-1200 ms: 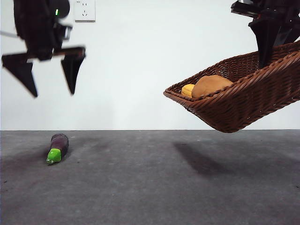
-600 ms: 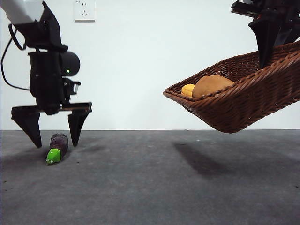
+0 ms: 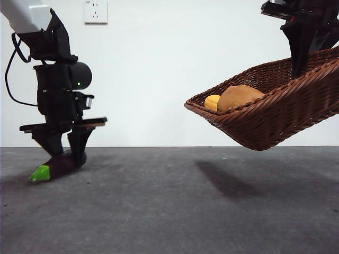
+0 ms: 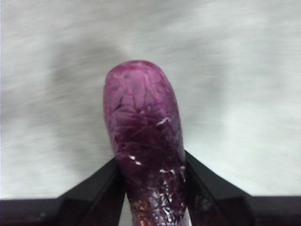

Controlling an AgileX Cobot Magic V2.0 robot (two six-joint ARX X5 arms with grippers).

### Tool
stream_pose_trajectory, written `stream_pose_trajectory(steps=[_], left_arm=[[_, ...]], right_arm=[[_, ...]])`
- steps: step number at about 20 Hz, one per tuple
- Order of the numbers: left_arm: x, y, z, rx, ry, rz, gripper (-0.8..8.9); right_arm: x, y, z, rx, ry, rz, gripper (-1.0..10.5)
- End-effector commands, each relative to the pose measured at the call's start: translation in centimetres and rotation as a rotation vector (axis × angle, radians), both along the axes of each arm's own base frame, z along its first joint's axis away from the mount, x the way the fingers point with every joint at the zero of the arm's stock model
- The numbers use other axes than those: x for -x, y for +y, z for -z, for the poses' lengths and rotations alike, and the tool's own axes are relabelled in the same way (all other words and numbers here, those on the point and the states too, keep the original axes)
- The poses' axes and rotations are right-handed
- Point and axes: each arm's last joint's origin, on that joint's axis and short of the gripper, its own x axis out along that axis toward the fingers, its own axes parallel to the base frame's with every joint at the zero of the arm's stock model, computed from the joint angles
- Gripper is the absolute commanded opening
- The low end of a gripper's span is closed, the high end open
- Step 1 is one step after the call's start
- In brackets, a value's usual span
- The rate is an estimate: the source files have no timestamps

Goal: Help me put the vegetables on the table into the basket

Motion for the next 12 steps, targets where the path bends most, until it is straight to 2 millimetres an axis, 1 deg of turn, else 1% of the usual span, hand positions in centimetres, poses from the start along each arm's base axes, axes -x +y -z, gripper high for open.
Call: stream_pose_trajectory(steps=[1, 3, 5, 7, 9, 12], left_arm=[[0.7, -0.4, -2.8, 0.128, -0.071, 0.059, -0.13], [1.6, -0.8, -6.5, 0.343, -0.146, 0.095, -0.13], [3.1, -2.1, -10.2, 0.547, -0.207, 0.193, -0.13], [5.0, -4.4, -13.0, 0.606, -0.272, 0.28, -0.13], [6.8, -7.2, -14.6, 0.639, -0.295, 0.348, -0.13], [8.8, -11.9, -14.8, 0.636, -0.296, 0.43, -0.12]], right_arm=[[0.0, 0.0, -0.2, -0.014, -0.025, -0.004, -0.1], [0.0, 0.0, -0.2, -0.015, -0.027, -0.003, -0.1], [0.0, 0.0, -0.2, -0.016, -0.027, -0.003, -0.1], [0.0, 0.1, -0.2, -0.026, -0.025, -0.004, -0.1], [0.0, 0.2, -0.2, -0.054, -0.019, -0.007, -0.1], [0.1, 0.4, -0.2, -0.123, -0.003, -0.03, -0.1]])
